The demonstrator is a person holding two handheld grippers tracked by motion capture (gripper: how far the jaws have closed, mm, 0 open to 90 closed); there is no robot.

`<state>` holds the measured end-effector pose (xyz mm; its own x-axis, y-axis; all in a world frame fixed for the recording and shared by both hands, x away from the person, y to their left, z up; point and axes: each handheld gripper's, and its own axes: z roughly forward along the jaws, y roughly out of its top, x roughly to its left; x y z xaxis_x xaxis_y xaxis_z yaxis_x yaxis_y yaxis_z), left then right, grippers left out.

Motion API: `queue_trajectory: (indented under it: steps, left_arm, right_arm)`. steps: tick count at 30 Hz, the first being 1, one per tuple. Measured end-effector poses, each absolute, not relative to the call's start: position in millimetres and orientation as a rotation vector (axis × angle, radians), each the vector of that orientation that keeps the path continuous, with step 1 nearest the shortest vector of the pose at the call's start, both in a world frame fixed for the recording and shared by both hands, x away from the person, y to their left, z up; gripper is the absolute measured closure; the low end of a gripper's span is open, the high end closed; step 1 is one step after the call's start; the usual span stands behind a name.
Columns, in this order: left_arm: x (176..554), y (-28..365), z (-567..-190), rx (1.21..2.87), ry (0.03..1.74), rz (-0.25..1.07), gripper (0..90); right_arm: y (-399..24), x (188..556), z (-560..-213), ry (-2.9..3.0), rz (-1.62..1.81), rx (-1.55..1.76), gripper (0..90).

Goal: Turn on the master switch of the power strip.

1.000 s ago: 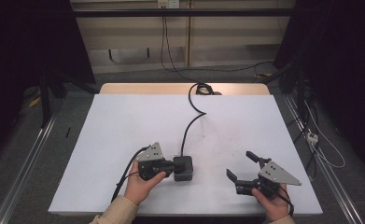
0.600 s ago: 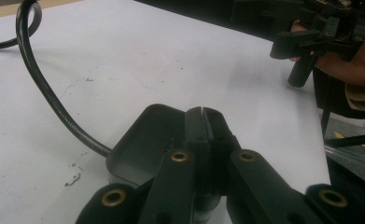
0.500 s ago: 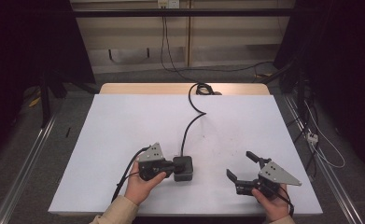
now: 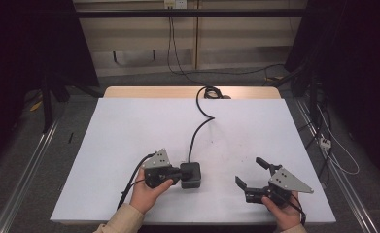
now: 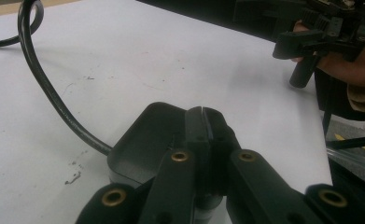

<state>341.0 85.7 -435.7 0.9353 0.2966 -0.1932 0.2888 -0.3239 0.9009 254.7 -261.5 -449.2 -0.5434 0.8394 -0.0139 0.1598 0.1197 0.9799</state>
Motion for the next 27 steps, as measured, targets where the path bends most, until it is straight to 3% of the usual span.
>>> queue_trajectory:
  steps: [27]
  left_arm:
    - [339.4,84.1,-434.5,1.943,0.431,0.029,90.0]
  right_arm:
    - [-260.7,254.7,-449.5,1.807,1.463,0.965,4.9]
